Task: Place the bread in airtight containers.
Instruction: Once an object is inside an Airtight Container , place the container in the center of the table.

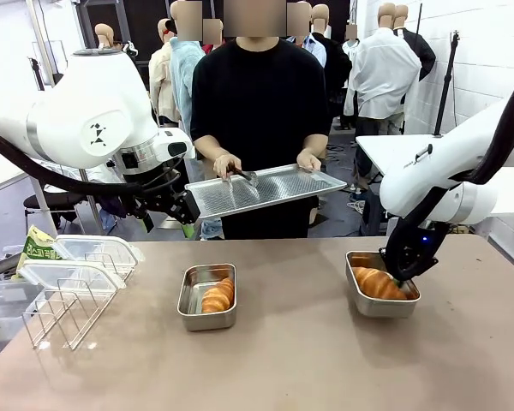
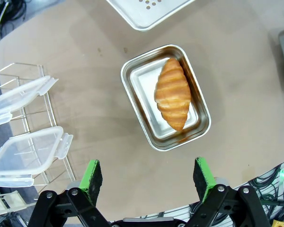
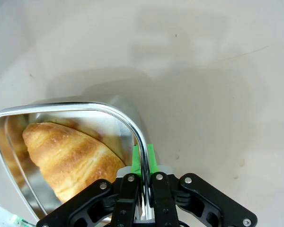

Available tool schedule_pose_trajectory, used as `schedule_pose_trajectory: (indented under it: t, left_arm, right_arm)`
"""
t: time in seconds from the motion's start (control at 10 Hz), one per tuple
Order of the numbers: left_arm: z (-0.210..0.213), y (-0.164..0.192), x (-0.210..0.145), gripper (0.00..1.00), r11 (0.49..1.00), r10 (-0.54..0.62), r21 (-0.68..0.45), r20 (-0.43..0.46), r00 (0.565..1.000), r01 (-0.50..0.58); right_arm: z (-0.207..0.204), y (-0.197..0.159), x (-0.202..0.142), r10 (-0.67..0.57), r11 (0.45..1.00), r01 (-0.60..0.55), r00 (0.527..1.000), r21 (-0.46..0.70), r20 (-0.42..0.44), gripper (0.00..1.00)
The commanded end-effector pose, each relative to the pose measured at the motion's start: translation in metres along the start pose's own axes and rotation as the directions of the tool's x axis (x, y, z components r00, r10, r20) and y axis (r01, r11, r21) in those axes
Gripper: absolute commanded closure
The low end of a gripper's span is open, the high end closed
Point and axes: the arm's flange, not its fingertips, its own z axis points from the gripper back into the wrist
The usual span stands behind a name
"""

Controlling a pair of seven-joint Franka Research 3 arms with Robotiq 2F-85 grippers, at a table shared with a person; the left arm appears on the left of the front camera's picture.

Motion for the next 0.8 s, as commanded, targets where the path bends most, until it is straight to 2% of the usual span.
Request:
schedule_pose_trajectory:
  t: [0.0,0.4,0.6,0.7]
  left_arm:
    - [0.001,0.001,0.001,0.0,1.0,0.002,0.0,0.002,1.0,-0.002]
    - [0.001,0.001,0.001,0.0,1.0,0.002,0.0,0.002,1.0,-0.002]
    - [0.001,0.001,0.001,0.0,1.0,0.002,0.0,0.002,1.0,-0.002]
    - [0.001,0.001,0.001,0.0,1.0,0.002,0.0,0.002,1.0,-0.002]
  right_arm:
    - [-0.011,0.01,0.002,-0.001,1.0,0.001,1.0,0.01,0.014,1.0]
    - [-0.018,0.024,0.0,0.007,1.0,-0.005,0.998,-0.019,0.066,1.0]
    - [-0.024,0.026,0.001,0.017,1.0,-0.017,1.0,-0.017,0.022,1.0]
    - [-0.026,0.026,0.002,0.011,1.0,-0.011,1.0,-0.011,0.007,0.94]
